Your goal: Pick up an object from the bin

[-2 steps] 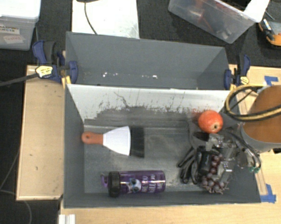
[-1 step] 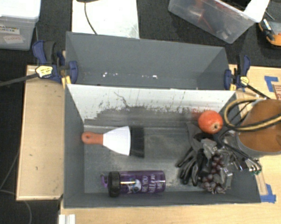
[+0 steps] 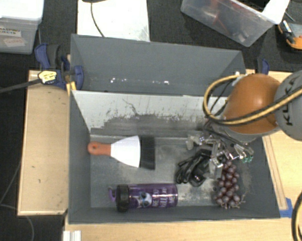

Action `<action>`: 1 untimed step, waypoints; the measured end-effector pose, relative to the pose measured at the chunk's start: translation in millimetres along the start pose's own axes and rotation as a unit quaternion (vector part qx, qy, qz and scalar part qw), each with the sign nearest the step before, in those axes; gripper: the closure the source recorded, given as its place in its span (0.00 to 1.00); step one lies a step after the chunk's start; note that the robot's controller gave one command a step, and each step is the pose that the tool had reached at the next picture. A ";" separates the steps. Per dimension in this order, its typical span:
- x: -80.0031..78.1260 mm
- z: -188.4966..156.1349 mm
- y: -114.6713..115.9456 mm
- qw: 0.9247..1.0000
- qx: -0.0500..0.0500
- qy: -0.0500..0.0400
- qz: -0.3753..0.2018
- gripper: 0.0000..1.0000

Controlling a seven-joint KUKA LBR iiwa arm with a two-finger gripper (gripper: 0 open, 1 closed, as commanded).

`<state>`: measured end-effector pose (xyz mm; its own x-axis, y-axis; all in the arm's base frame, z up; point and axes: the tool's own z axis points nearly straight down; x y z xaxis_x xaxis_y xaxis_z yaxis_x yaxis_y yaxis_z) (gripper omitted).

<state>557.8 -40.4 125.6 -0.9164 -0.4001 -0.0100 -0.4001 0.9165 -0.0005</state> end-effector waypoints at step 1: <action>88.9 23.6 -62.0 0.987 0.005 -0.005 -0.162 0.00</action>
Offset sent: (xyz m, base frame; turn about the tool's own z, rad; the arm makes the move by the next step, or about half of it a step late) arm -0.0071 -0.0307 -0.0556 -0.3921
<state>501.4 -132.7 101.1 -0.7402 -0.6722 -0.0183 -0.6720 0.7404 -0.0155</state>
